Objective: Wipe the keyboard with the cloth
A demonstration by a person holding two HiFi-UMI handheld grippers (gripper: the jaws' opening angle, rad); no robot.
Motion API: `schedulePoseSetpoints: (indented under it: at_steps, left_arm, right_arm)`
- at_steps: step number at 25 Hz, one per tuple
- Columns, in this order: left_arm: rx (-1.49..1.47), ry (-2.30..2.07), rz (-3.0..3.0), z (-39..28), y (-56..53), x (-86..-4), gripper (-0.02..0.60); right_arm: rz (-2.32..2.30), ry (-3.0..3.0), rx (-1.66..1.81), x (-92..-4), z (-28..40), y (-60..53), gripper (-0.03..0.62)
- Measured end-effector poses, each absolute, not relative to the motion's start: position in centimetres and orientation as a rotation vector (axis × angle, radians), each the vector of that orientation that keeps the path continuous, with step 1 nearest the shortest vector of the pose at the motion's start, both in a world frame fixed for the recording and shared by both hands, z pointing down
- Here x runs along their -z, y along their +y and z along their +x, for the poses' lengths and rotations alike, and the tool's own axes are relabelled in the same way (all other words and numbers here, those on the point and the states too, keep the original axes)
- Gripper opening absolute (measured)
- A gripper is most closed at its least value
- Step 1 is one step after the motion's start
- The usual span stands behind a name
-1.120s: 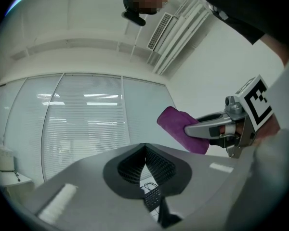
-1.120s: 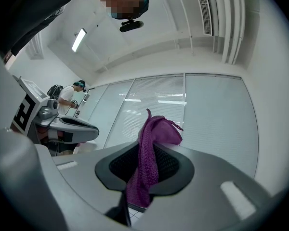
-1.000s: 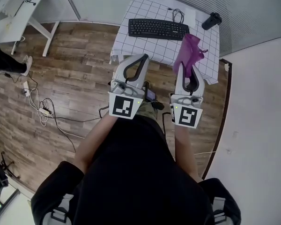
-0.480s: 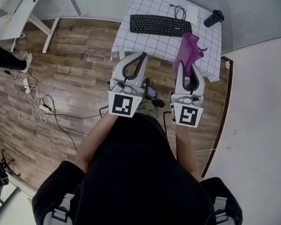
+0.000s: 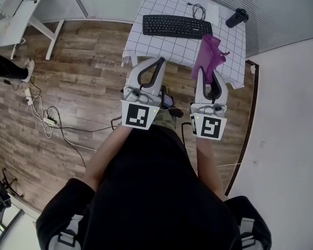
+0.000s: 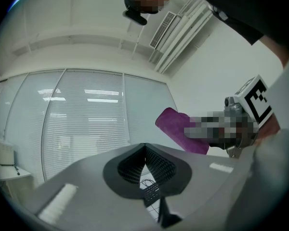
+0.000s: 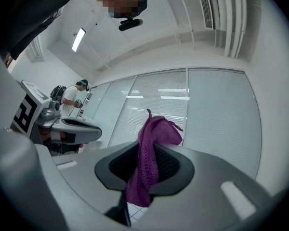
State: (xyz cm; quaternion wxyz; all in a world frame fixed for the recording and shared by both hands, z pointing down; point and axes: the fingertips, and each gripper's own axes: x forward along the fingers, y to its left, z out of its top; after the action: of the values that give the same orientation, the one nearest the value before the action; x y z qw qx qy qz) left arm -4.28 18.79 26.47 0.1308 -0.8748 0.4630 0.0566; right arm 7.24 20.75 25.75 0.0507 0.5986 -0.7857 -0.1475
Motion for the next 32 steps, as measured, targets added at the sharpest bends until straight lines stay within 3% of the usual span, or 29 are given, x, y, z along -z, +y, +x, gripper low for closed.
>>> schedulePoseSetpoints:
  at_steps: [32]
  left_arm:
    - [-0.168,1.338,-2.555,-4.2,18.1,-26.7,0.0]
  right_arm:
    - [1.809,-2.357,0.411,-26.7,7.0,20.2,0.092]
